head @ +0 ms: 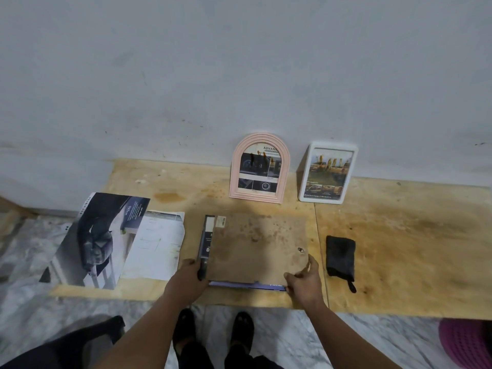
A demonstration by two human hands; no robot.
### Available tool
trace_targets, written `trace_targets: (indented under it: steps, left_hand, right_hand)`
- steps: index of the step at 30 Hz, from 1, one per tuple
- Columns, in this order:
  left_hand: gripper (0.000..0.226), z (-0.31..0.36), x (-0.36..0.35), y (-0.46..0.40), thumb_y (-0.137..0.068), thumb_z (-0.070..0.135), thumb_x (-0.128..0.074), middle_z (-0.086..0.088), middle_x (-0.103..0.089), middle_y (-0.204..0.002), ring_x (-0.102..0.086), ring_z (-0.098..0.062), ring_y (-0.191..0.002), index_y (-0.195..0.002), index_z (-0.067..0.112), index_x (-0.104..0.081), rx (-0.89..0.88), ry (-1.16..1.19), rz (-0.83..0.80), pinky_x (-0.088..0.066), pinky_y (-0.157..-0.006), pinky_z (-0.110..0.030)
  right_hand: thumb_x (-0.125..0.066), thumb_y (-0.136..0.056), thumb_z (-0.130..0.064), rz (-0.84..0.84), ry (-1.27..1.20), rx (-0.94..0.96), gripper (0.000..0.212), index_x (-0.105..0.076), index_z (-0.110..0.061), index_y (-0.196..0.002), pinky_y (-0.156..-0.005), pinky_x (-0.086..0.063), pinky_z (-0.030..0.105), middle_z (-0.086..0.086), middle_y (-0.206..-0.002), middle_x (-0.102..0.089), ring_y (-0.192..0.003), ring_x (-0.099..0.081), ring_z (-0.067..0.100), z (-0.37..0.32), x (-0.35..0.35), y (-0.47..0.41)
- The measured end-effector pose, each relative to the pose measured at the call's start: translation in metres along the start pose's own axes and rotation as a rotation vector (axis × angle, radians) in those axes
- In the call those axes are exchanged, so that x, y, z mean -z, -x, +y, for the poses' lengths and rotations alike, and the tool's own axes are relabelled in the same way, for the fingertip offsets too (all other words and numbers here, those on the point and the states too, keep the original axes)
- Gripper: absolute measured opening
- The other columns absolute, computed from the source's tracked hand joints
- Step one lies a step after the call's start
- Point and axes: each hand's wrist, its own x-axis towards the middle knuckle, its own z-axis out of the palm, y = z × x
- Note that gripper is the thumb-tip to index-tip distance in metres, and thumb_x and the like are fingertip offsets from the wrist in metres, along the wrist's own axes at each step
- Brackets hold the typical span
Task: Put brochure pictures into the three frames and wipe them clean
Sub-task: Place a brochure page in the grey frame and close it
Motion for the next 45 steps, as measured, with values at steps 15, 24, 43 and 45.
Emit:
trace_targets:
  steps: [15,24,43,45]
  left_hand:
    - [0.063,0.002,0.006,0.008,-0.101,0.029,-0.052,-0.005,-0.047,-0.156,-0.051,-0.024,-0.137,-0.158,0.015,-0.033,-0.037,-0.064,0.021,-0.042,-0.108,-0.032]
    - [0.096,-0.001,0.001,0.009,-0.086,0.042,-0.066,-0.002,-0.021,-0.169,-0.049,-0.028,-0.138,-0.163,0.019,-0.014,-0.040,-0.186,-0.072,-0.049,-0.107,-0.039]
    - [0.077,0.005,0.021,-0.008,-0.091,0.043,-0.069,-0.002,-0.047,-0.144,-0.065,-0.028,-0.115,-0.155,0.020,-0.034,-0.073,-0.371,-0.035,-0.055,-0.096,-0.038]
    - [0.076,0.008,0.024,-0.009,-0.090,0.044,-0.070,-0.002,-0.049,-0.140,-0.065,-0.029,-0.113,-0.154,0.020,-0.036,-0.067,-0.380,-0.034,-0.055,-0.096,-0.038]
  right_hand:
    - [-0.084,-0.077,-0.034,-0.123,0.566,0.102,0.060,-0.047,-0.026,-0.124,-0.065,-0.053,0.032,-0.013,-0.082,-0.069,-0.068,-0.065,0.007,0.009,-0.008,-0.004]
    - [-0.071,-0.088,-0.051,-0.099,0.726,0.160,0.062,-0.039,-0.022,-0.132,-0.061,-0.044,0.031,-0.018,-0.083,-0.059,-0.079,-0.062,0.017,0.008,-0.005,-0.003]
    - [-0.069,-0.092,-0.046,-0.124,0.723,0.079,0.053,-0.044,-0.018,-0.129,-0.076,-0.053,0.039,0.006,-0.107,-0.069,-0.095,-0.066,0.029,-0.007,0.002,-0.045]
    - [-0.070,-0.091,-0.046,-0.141,0.740,0.070,0.052,-0.043,-0.019,-0.125,-0.073,-0.054,0.040,0.005,-0.099,-0.069,-0.089,-0.066,0.028,-0.010,0.003,-0.049]
